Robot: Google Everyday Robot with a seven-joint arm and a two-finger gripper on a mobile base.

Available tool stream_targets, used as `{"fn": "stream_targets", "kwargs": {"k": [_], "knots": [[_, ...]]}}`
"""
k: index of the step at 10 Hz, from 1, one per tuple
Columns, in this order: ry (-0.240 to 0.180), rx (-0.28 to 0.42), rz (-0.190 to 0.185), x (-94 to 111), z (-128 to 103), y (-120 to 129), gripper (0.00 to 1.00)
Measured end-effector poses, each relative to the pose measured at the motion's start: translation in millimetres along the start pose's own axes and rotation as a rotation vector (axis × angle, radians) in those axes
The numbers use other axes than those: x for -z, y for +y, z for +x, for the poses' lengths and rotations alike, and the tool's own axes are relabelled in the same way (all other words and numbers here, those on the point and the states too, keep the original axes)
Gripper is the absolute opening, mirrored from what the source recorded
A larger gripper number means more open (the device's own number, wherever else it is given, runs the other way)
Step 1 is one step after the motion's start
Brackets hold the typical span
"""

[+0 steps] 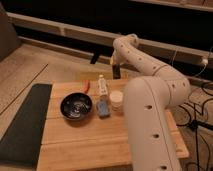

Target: Place the eraser in the ceramic cup

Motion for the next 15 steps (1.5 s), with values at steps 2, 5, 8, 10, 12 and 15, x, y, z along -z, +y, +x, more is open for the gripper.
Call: {"fn": "stream_targets", "kwargs": {"k": [2, 5, 8, 10, 12, 15], "knots": [[-0.017, 0.012, 0.014, 16, 5, 7, 0.00], [-0.029, -0.012, 0.005, 34, 19, 21, 0.00], [-0.025, -0.032, -0.025, 46, 39, 47, 0.00], [-0.005, -0.077, -0.012, 47, 54, 44, 0.00], [0.015, -0.111, 0.010, 46, 66, 34, 0.00], [0.006, -0.104, 0.009, 47, 62, 37, 0.00]]}}
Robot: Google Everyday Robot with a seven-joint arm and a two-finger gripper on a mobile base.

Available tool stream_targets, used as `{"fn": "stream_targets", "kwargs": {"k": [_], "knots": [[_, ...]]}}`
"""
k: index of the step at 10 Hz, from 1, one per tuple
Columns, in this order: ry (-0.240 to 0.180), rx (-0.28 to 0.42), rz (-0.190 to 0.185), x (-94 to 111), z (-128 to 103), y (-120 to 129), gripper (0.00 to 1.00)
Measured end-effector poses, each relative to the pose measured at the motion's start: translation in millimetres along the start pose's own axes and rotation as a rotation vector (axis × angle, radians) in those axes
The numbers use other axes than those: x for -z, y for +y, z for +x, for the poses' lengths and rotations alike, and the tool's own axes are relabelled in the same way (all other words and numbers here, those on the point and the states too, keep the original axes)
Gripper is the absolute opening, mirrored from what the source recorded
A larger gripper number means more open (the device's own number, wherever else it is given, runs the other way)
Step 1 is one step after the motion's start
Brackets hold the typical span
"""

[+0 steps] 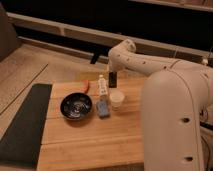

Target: Place the eraser in the ceramic cup

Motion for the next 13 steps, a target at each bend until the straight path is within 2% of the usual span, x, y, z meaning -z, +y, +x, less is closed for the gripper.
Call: {"fn": "stream_targets", "kwargs": {"k": [2, 3, 5, 7, 13], "knots": [[-0.069, 0.045, -0.006, 19, -22, 10, 0.00], [-0.121, 0.095, -0.010, 35, -34, 20, 0.00], [-0.167, 0.138, -0.007, 51, -40, 26, 0.00], [-0.178, 0.150, 0.000, 53, -33, 24, 0.00], [-0.142, 0.137, 0.009, 42, 6, 16, 0.00]]}}
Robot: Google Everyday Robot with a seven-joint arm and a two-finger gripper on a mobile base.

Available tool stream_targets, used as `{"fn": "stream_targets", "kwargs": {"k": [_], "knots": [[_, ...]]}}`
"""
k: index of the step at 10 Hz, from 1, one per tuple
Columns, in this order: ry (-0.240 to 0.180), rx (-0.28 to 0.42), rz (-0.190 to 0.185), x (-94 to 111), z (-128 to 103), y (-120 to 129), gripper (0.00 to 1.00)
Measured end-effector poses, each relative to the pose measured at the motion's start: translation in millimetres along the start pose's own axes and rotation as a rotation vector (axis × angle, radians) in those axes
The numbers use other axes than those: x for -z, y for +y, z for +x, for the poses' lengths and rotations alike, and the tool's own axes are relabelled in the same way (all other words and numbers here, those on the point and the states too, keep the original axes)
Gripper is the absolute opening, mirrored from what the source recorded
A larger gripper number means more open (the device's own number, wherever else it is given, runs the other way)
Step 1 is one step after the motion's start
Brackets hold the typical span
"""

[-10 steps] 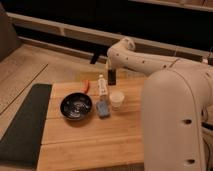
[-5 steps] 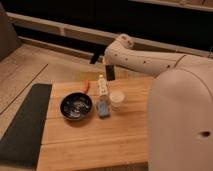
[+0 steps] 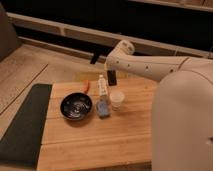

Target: Place the eraser in the ceramic cup

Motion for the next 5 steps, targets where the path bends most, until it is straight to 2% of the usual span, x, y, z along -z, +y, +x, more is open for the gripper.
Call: {"fn": "stream_targets", "kwargs": {"k": [5], "knots": [[0.026, -0.050, 0.009, -1, 25, -11, 0.00]]}}
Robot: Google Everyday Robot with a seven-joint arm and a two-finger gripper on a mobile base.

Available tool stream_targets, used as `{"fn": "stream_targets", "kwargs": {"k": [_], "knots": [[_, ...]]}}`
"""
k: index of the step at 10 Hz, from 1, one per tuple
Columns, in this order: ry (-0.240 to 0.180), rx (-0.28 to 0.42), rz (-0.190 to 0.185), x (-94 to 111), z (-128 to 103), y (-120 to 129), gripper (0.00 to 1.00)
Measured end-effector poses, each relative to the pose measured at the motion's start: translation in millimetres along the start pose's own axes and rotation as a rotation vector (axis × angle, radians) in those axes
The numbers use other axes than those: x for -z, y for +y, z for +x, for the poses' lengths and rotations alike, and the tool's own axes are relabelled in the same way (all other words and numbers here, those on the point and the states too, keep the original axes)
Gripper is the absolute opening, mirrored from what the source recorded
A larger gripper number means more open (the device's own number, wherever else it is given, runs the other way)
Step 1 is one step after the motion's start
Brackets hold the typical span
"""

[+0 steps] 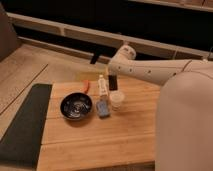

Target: Place the eraser in the ceramic cup

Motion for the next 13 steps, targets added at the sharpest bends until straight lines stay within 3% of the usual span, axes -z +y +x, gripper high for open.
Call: {"fn": "stream_targets", "kwargs": {"k": [4, 13], "knots": [[0.028, -0.028, 0.008, -8, 15, -8, 0.00], [0.083, -0.044, 0.017, -35, 26, -14, 0.00]]}}
